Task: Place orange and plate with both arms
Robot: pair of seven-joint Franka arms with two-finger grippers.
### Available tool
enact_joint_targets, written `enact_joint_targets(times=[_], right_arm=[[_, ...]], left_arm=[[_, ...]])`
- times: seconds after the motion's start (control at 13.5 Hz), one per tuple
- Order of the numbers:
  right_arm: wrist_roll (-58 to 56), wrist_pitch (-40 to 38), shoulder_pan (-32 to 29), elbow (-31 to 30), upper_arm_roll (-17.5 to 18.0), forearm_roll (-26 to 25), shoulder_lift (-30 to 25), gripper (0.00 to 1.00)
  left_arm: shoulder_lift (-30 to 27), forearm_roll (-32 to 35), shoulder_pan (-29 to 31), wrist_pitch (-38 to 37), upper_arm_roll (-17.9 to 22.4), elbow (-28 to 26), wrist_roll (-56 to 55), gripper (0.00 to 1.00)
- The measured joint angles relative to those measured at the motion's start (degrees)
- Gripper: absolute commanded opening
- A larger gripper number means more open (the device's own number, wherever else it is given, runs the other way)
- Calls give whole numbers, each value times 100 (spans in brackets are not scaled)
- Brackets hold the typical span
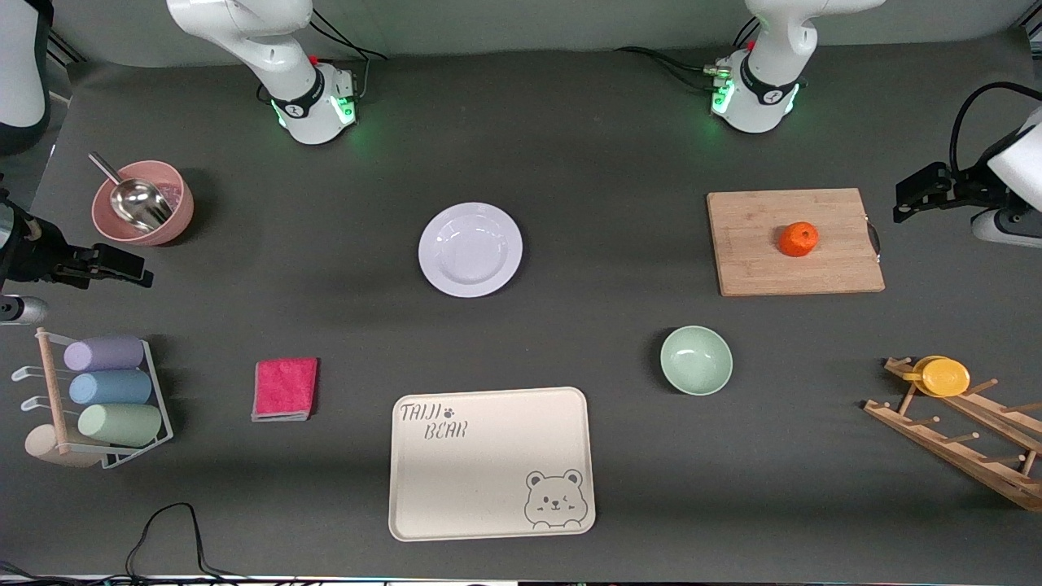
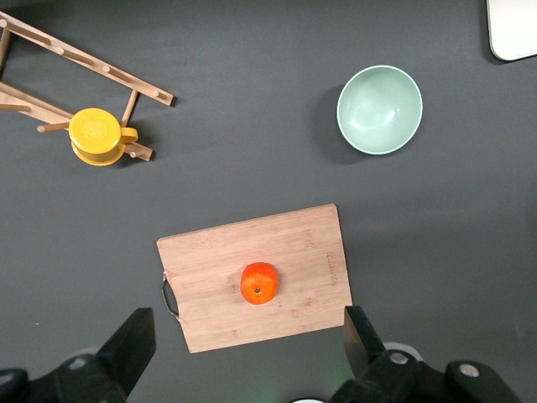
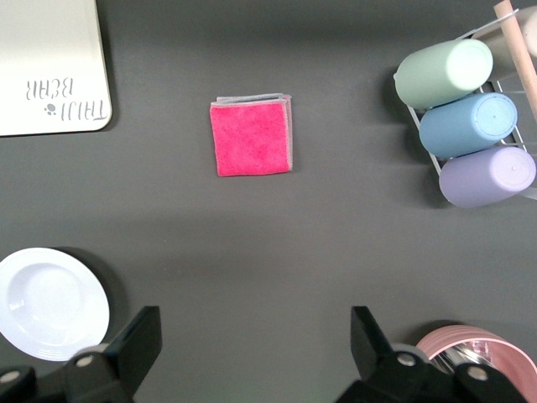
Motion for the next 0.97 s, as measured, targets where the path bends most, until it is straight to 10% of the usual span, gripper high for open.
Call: enact_joint_targets(times=[0.97], right_arm=[[4,-198,40,16,0,0,-385,100]], left_arm=[[-53,16,36,-196,57,-4,-12,100]])
